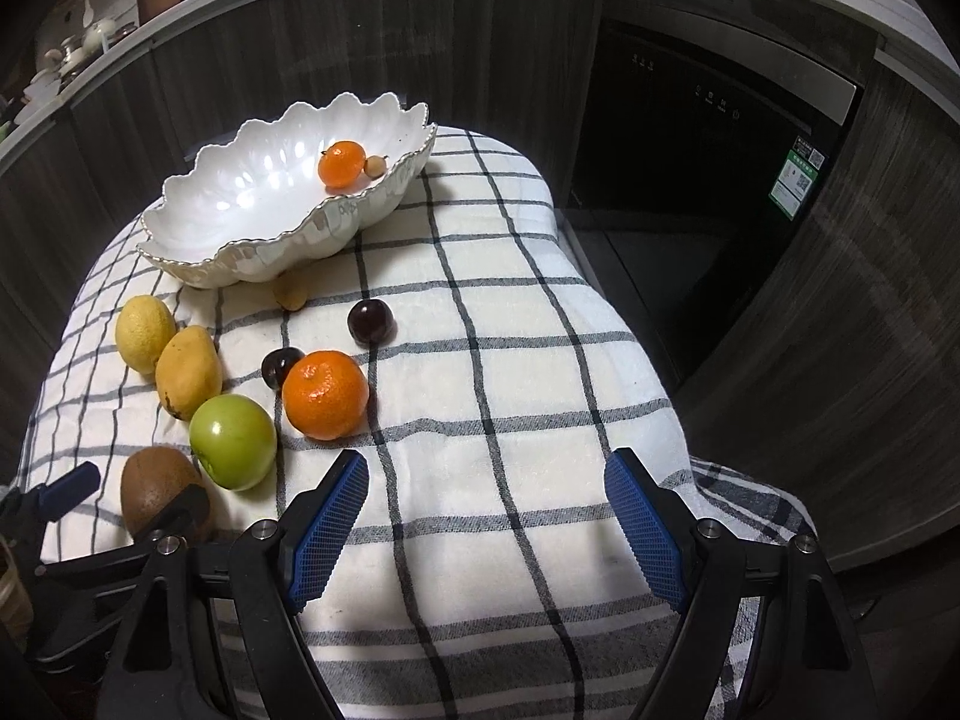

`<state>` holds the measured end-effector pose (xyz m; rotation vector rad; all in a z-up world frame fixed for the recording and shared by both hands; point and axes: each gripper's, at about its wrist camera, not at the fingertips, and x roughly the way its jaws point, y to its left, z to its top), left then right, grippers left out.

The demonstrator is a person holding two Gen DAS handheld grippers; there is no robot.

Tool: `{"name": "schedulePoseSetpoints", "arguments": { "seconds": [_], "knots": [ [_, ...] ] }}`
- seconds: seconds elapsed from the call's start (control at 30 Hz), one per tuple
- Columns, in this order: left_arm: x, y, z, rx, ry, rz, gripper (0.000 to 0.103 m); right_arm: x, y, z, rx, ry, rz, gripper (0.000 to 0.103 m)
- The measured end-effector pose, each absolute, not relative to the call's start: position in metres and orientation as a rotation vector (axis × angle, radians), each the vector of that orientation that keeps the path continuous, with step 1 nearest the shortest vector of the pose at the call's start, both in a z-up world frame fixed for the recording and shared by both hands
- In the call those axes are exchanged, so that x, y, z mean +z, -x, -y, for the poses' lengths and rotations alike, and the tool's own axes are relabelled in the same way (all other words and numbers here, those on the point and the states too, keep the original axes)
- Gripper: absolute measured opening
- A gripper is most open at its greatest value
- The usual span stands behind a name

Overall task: Organize fruits
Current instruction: 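Withdraw both grippers from the bowl back toward the remaining fruits, then grasp the kiwi with the left gripper while the right gripper grasps the green apple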

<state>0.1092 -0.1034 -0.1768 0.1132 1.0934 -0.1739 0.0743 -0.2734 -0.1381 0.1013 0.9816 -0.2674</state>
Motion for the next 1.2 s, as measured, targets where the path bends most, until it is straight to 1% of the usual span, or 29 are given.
{"name": "schedulePoseSetpoints", "arguments": {
  "seconds": [0.07,0.13,0.2,0.23,0.27,0.5,0.77,0.93,1.2],
  "knots": [
    [-0.183,-0.11,0.103,-0.185,-0.094,-1.115,0.083,-0.139,-0.075,0.274,-0.269,-0.102,-0.984,0.082],
    [-0.186,-0.11,0.104,-0.193,-0.088,-1.122,0.079,-0.14,-0.075,0.274,-0.268,-0.102,-0.985,0.082],
    [-0.187,-0.11,0.105,-0.207,-0.083,-1.126,0.073,-0.14,-0.075,0.275,-0.265,-0.108,-0.985,0.082],
    [-0.186,-0.11,0.106,-0.221,-0.077,-1.126,0.066,-0.14,-0.074,0.275,-0.266,-0.11,-0.985,0.082],
    [-0.186,-0.11,0.107,-0.23,-0.076,-1.126,0.065,-0.14,-0.074,0.276,-0.267,-0.114,-0.983,0.082],
    [-0.183,-0.107,0.104,-0.232,-0.081,-1.124,0.064,-0.138,-0.073,0.274,-0.266,-0.104,-0.978,0.082],
    [-0.162,-0.108,0.087,-0.221,-0.071,-1.074,0.064,-0.125,-0.077,0.261,-0.236,-0.092,-0.964,0.082],
    [-0.15,-0.11,0.073,-0.208,-0.058,-1.047,0.064,-0.118,-0.085,0.248,-0.196,-0.094,-0.952,0.082],
    [-0.143,-0.112,0.033,-0.127,-0.058,-1.013,0.064,-0.126,-0.104,0.211,-0.112,-0.077,-0.976,0.082]
  ]
}}
